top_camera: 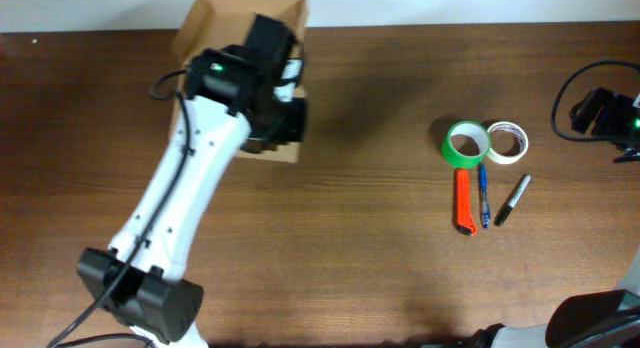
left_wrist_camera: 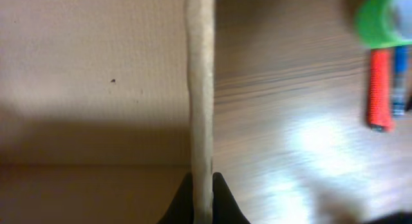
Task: Pack container
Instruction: 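Push the cardboard box with the left gripper toward the tape rolls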
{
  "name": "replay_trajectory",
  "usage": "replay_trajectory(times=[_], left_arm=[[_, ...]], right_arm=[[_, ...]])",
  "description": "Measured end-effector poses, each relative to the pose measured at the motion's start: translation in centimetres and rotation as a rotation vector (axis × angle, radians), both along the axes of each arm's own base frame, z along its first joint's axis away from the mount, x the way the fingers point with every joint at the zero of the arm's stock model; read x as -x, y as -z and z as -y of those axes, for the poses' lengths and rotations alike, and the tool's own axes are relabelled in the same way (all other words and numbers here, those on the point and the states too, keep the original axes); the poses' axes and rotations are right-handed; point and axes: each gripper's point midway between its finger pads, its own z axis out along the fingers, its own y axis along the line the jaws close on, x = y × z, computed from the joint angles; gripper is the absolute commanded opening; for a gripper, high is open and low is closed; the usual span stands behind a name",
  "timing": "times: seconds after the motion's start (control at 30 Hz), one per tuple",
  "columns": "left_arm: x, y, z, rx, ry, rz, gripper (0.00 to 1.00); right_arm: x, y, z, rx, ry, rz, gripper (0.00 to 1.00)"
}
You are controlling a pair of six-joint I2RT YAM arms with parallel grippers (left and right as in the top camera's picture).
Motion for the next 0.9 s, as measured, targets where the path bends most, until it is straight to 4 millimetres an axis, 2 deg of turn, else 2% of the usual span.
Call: replay_trajectory(times=[0.1, 0.27, 0.43, 0.5, 0.6, 0.9], left_arm=[[1.6, -0.5, 2.5, 0.015, 0.005, -0.009, 0.02], [4.8, -0.1, 6.2, 0.01, 0.057, -0.049, 0.01], [8.2, 2.0, 10.8, -0.02, 0.169, -0.1, 0.02], [9.0, 3.3, 12.0, -0.036, 0.197, -0.13, 0.02], [8.8, 5.2, 13.0, -0.054, 0.206, -0.163, 0.01], [5.6, 9.9, 16.1, -0.066, 0.202, -0.181, 0.01]], right_arm=[[0.0, 0.0, 0.0, -0.001, 0.0, 0.0, 0.99], [0.0, 0.0, 0.0, 0.0, 0.0, 0.001, 0.99], [0.0, 0.0, 0.0, 0.0, 0.0, 0.0, 0.99], [0.0, 0.0, 0.0, -0.001, 0.0, 0.0, 0.99], [0.0, 0.0, 0.0, -0.001, 0.0, 0.0, 0.99], [0.0, 0.0, 0.0, -0.001, 0.0, 0.0, 0.99]])
